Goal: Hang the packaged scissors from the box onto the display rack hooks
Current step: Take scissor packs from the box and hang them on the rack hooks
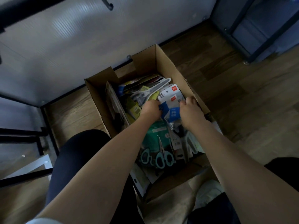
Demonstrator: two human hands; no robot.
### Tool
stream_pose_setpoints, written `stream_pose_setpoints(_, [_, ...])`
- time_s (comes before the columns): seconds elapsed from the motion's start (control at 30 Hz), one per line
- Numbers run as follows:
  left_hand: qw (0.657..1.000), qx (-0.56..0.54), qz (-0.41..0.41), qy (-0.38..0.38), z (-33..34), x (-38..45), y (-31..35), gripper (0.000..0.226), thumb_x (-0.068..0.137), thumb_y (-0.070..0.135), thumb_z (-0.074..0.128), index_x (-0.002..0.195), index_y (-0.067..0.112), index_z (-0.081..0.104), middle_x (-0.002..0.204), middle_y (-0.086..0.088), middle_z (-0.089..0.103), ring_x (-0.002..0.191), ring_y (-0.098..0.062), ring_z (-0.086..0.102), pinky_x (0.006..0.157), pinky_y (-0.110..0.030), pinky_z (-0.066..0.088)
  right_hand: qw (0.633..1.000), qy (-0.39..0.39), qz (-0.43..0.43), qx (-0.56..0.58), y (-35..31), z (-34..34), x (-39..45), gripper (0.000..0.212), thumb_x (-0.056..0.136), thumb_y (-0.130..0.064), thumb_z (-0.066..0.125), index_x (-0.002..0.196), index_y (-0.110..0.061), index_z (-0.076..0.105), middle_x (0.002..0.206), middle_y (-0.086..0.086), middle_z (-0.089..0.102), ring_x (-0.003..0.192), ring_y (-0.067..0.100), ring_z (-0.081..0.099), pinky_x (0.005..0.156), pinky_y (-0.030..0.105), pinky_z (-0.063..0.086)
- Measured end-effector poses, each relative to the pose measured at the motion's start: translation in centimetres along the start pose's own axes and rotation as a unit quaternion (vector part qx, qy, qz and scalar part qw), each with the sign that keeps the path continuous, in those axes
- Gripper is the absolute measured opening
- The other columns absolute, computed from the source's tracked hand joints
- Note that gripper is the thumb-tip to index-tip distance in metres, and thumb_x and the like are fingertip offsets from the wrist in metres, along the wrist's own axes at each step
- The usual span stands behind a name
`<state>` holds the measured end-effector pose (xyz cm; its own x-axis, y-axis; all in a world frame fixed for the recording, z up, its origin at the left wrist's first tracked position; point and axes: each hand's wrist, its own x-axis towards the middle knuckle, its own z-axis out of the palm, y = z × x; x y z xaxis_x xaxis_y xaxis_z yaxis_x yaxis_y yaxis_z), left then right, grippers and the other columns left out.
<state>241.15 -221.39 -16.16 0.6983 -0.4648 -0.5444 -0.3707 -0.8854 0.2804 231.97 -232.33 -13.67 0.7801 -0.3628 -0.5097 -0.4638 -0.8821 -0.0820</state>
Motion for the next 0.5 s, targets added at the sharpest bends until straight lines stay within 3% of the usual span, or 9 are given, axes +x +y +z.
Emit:
stream_pose_setpoints(0.1, [1.000, -0.004, -0.001, 0.000, -0.7, -1.8, 0.1, 0.015, 0.091, 0.014, 0.053, 0.098, 0.006, 0.064, 0.098, -0.012, 0.064, 0.085, -0.026, 0.060, 0.064, -0.030, 0.045, 0.998, -0.012, -0.007, -0.062, 0.0, -1.2, -1.5, 0.037, 0.090, -0.013, 0.058, 0.125, -0.006, 0.050, 0.129, 0.014, 0.042, 0.118, 0.028, 0.045, 0.093, 0.035, 0.044])
stream_pose_setpoints(0.17, [0.999, -0.029, -0.014, 0.003, -1.7, -4.0, 0.2, 0.012, 0.092, 0.012, 0.052, 0.094, 0.007, 0.063, 0.095, -0.012, 0.065, 0.080, -0.025, 0.059, 0.062, -0.032, 0.045, 0.998, -0.031, -0.009, -0.054, 0.4, -2.5, -3.1, 0.027, 0.091, -0.013, 0.055, 0.118, -0.008, 0.054, 0.120, 0.011, 0.048, 0.108, 0.027, 0.053, 0.086, 0.035, 0.047])
stream_pose_setpoints(0.33, [0.993, -0.118, -0.005, -0.006, -5.9, -11.4, 1.4, 0.019, 0.094, 0.020, 0.053, 0.094, 0.007, 0.066, 0.086, -0.009, 0.063, 0.080, -0.025, 0.058, 0.064, -0.032, 0.042, 0.992, -0.121, -0.006, -0.024, 0.7, -7.4, -8.2, 0.021, 0.091, -0.013, 0.056, 0.112, -0.009, 0.054, 0.111, 0.011, 0.058, 0.100, 0.025, 0.059, 0.080, 0.031, 0.047])
stream_pose_setpoints(0.5, [0.989, -0.150, 0.008, 0.014, -12.4, -21.0, 2.9, 0.020, 0.093, 0.022, 0.054, 0.098, 0.009, 0.068, 0.087, -0.015, 0.066, 0.084, -0.031, 0.059, 0.061, -0.031, 0.035, 0.995, -0.076, -0.052, -0.035, 0.3, -14.1, -15.8, 0.019, 0.094, -0.005, 0.044, 0.108, -0.002, 0.056, 0.110, 0.015, 0.061, 0.103, 0.031, 0.060, 0.080, 0.032, 0.044])
